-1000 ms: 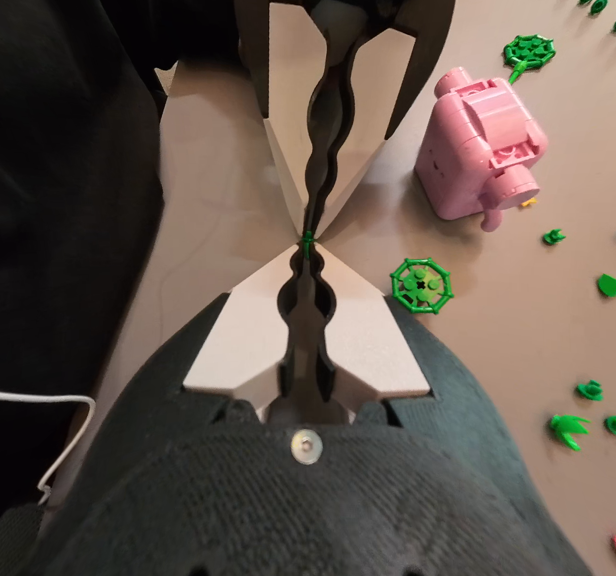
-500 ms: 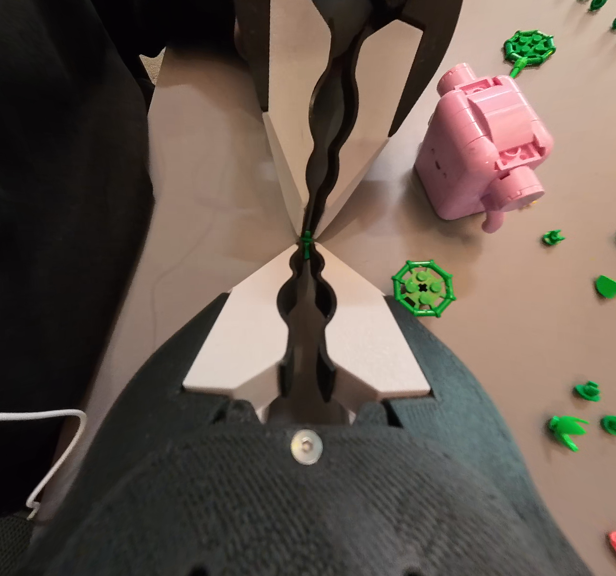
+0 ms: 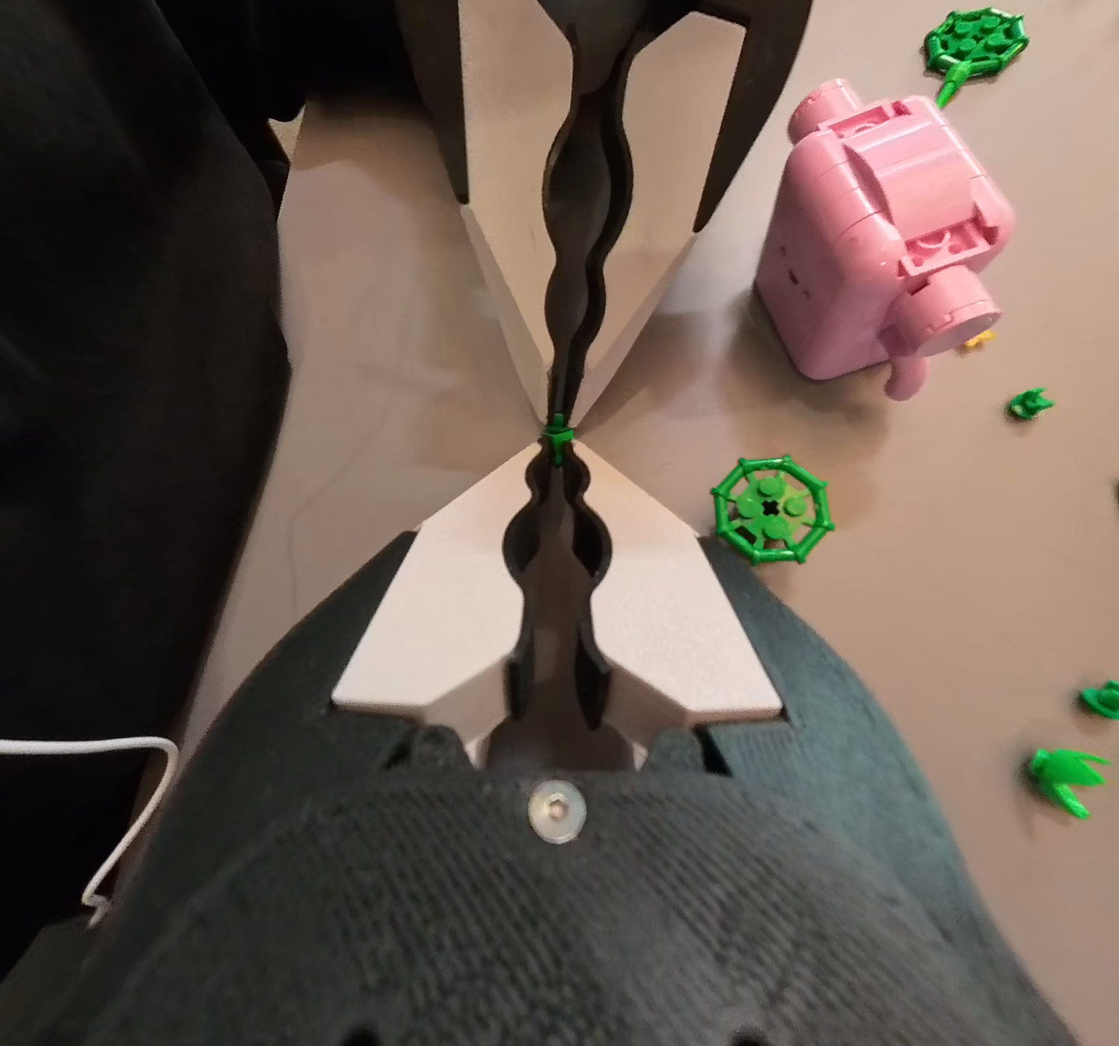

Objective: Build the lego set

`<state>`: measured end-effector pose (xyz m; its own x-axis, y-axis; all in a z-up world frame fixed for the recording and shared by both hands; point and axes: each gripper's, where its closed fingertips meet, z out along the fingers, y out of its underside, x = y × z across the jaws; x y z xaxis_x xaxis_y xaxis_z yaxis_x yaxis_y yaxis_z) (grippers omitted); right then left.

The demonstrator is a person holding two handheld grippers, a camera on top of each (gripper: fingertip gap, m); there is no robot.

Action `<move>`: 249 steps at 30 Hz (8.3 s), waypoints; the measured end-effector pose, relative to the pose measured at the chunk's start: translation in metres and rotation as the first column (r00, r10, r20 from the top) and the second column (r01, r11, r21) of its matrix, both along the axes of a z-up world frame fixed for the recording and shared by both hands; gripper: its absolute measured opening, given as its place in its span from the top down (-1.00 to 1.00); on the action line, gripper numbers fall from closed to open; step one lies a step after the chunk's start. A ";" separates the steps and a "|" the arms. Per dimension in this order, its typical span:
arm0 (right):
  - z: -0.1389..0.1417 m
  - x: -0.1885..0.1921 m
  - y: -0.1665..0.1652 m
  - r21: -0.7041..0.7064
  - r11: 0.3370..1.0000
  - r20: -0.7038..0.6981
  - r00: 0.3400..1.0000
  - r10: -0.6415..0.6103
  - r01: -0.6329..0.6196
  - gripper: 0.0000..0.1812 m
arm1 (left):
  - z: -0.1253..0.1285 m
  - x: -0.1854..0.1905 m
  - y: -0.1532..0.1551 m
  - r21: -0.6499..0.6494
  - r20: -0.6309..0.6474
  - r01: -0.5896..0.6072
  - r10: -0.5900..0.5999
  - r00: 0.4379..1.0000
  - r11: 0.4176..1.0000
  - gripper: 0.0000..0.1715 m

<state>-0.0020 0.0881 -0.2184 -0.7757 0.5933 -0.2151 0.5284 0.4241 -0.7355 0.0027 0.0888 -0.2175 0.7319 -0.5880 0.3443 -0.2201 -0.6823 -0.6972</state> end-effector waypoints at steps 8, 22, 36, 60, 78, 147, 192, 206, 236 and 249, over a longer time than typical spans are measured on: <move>-0.001 0.001 0.000 -0.028 0.999 0.050 0.999 -0.021 0.022 0.98 | 0.000 0.000 -0.001 0.017 -0.023 0.002 -0.002 1.000 1.000 1.00; -0.001 0.002 -0.001 -0.080 0.995 0.131 0.990 -0.054 0.065 0.99 | -0.003 0.001 -0.005 0.121 -0.179 0.032 -0.010 0.984 0.992 1.00; -0.002 0.002 -0.003 -0.072 0.995 0.130 0.990 -0.054 0.064 1.00 | 0.007 -0.004 -0.004 0.178 -0.147 0.005 0.021 0.989 0.984 1.00; -0.002 0.002 -0.004 -0.059 0.997 0.116 0.992 -0.050 0.058 1.00 | 0.001 -0.003 -0.005 0.128 -0.149 0.044 -0.025 0.989 0.991 1.00; -0.001 0.001 -0.004 -0.067 0.996 0.121 0.991 -0.056 0.064 1.00 | 0.000 -0.002 -0.005 0.121 -0.158 0.048 -0.029 0.987 0.992 1.00; 0.113 -0.025 0.011 -0.609 0.787 -0.205 0.940 -0.273 0.096 0.80 | 0.106 -0.024 0.008 0.562 0.176 -0.240 0.169 0.970 0.791 1.00; 0.113 -0.012 0.000 -0.286 0.957 -0.619 0.773 -0.140 -0.056 0.81 | 0.111 -0.012 0.001 0.583 0.171 -0.192 0.112 0.979 0.789 1.00; 0.110 -0.011 -0.005 -0.212 0.976 -0.659 0.745 -0.100 -0.057 0.90 | 0.107 -0.007 0.000 0.558 0.184 -0.169 0.078 0.980 0.813 1.00; 0.109 -0.009 -0.010 -0.372 0.927 -0.443 0.886 -0.133 -0.047 0.91 | 0.109 -0.002 -0.003 0.583 0.154 -0.145 0.066 0.986 0.800 1.00; 0.111 -0.004 -0.013 -0.450 0.891 -0.363 0.924 -0.120 -0.061 0.92 | 0.110 0.001 -0.004 0.613 0.103 -0.118 0.068 0.992 0.781 1.00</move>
